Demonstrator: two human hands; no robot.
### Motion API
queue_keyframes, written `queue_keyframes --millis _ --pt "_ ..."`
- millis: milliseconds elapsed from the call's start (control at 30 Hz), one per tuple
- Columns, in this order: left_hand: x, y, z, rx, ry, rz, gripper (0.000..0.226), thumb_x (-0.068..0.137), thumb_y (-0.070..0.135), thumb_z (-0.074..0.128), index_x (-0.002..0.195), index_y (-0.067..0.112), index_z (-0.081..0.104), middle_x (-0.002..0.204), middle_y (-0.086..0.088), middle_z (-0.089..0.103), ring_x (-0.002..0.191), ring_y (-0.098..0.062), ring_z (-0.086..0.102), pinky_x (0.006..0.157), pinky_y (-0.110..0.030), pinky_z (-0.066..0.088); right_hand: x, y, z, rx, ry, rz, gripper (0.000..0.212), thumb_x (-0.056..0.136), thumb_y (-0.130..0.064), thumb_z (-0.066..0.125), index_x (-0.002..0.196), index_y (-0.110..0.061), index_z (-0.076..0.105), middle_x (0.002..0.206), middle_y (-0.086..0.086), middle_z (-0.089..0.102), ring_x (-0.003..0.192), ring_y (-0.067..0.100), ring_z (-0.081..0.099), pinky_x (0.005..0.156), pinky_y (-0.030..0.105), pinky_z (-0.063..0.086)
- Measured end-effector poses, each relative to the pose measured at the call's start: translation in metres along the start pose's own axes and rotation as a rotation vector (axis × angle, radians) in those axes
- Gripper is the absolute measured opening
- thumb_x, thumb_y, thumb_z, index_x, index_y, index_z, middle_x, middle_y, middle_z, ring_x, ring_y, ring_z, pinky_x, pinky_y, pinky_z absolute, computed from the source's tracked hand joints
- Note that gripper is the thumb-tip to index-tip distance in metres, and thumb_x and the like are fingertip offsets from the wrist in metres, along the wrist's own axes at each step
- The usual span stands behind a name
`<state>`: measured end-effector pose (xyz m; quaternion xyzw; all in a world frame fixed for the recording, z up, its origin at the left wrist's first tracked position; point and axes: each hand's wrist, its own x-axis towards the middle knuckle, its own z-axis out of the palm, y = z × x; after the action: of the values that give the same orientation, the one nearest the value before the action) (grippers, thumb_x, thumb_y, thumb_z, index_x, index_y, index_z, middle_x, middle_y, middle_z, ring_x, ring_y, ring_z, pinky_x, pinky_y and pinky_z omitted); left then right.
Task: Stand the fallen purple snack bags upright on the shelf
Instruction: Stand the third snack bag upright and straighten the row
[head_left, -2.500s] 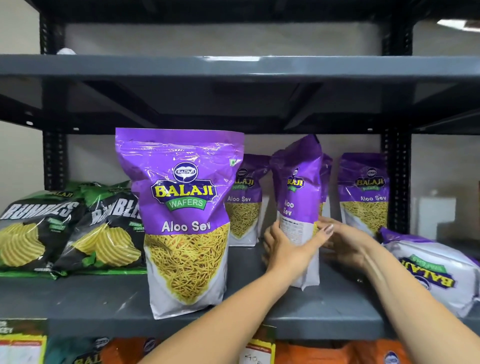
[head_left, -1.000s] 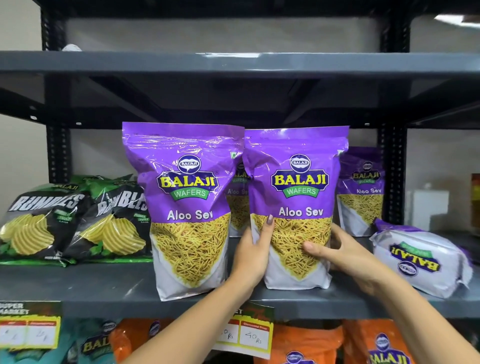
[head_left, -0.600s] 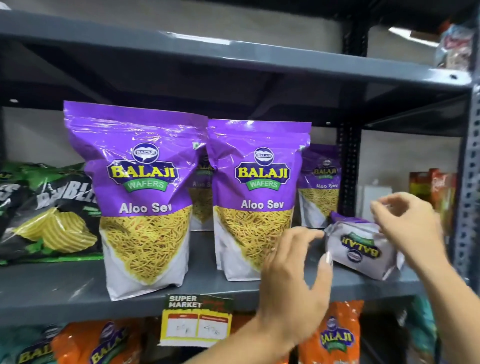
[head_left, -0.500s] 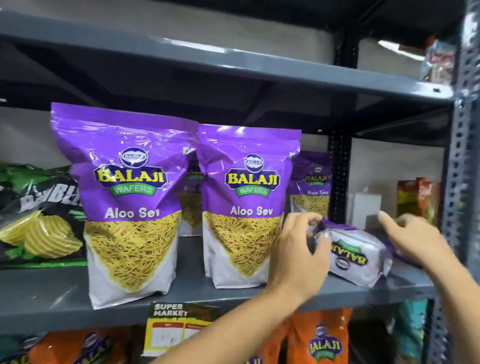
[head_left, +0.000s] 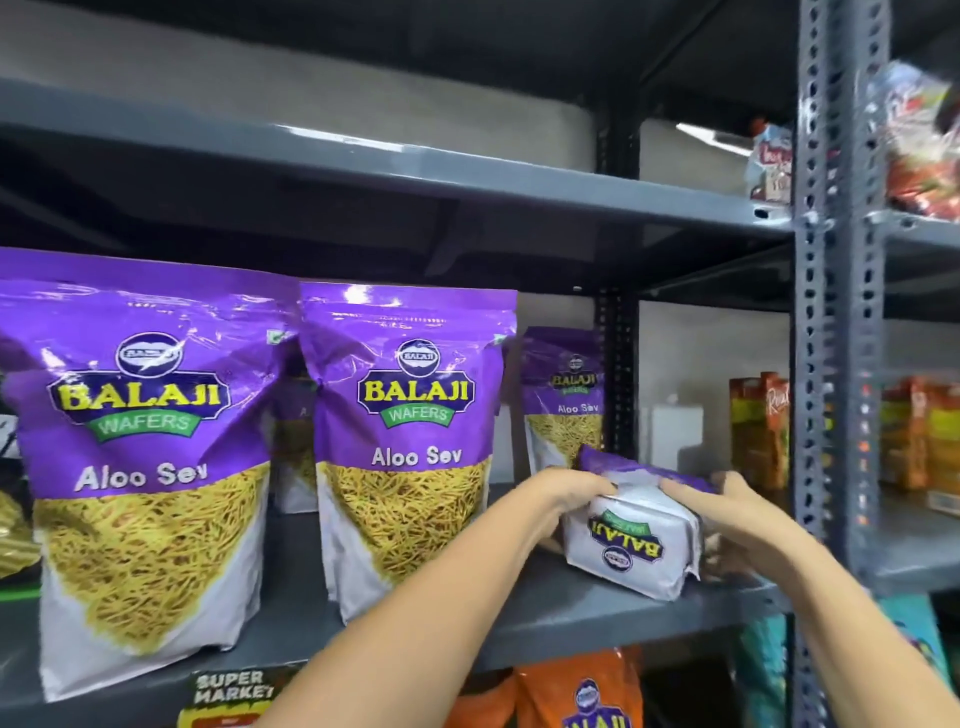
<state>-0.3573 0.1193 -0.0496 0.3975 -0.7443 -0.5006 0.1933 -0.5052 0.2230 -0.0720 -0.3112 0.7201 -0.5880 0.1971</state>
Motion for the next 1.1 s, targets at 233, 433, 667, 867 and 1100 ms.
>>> queue_keyframes --millis 233,433,667,867,1100 --pt "0.008 -0.018 0.001 -0.252 0.158 0.174 0.073 0.073 0.01 0.08 0.133 0.006 0.039 0.128 -0.013 0.062 0.105 -0.025 0.064 0.074 -0.029 0.054 0.014 0.0 0.013 0.119 0.006 -0.223 0.069 0.083 -0.018 0.072 0.14 -0.02 0.032 0.094 0.0 0.06 0.074 0.019 0.063 0.068 0.046 0.053" --pt "0.014 -0.028 0.001 0.087 0.266 0.309 0.136 0.068 0.016 0.085 0.149 0.017 -0.025 0.164 -0.005 0.009 0.149 -0.021 0.02 0.118 -0.031 0.021 0.022 0.005 0.024 0.113 -0.069 -0.452 0.086 0.08 -0.003 0.072 0.148 -0.022 0.024 0.109 0.002 0.061 0.096 0.009 0.063 0.07 0.022 0.051" --pt "0.01 -0.039 0.015 0.339 0.45 0.366 0.144 0.063 0.025 0.087 0.146 0.023 -0.031 0.158 -0.014 0.027 0.138 -0.034 0.041 0.104 -0.041 0.04 0.033 0.032 0.022 0.126 -0.115 -0.531 0.094 0.076 -0.008 0.077 0.151 -0.025 0.023 0.118 -0.002 0.061 0.109 0.013 0.062 0.077 0.019 0.049" --pt "-0.013 -0.047 0.031 0.297 0.725 0.556 0.128 0.063 0.045 0.082 0.153 0.017 -0.004 0.156 -0.009 0.01 0.142 -0.027 0.023 0.114 -0.034 0.026 0.041 0.028 0.017 0.258 -0.068 -0.4 0.105 0.057 -0.06 0.072 0.147 -0.028 0.03 0.119 0.0 0.063 0.101 0.006 0.061 0.078 0.029 0.05" --pt "-0.025 -0.035 0.084 0.016 0.623 0.621 0.064 0.079 0.058 0.056 0.13 0.024 0.041 0.136 0.004 0.031 0.128 -0.017 0.039 0.105 -0.029 0.03 0.088 0.004 0.015 0.68 -0.195 -0.076 0.09 0.082 -0.079 0.009 0.109 -0.01 0.061 0.096 0.016 0.068 0.089 0.03 0.063 0.082 0.043 0.048"
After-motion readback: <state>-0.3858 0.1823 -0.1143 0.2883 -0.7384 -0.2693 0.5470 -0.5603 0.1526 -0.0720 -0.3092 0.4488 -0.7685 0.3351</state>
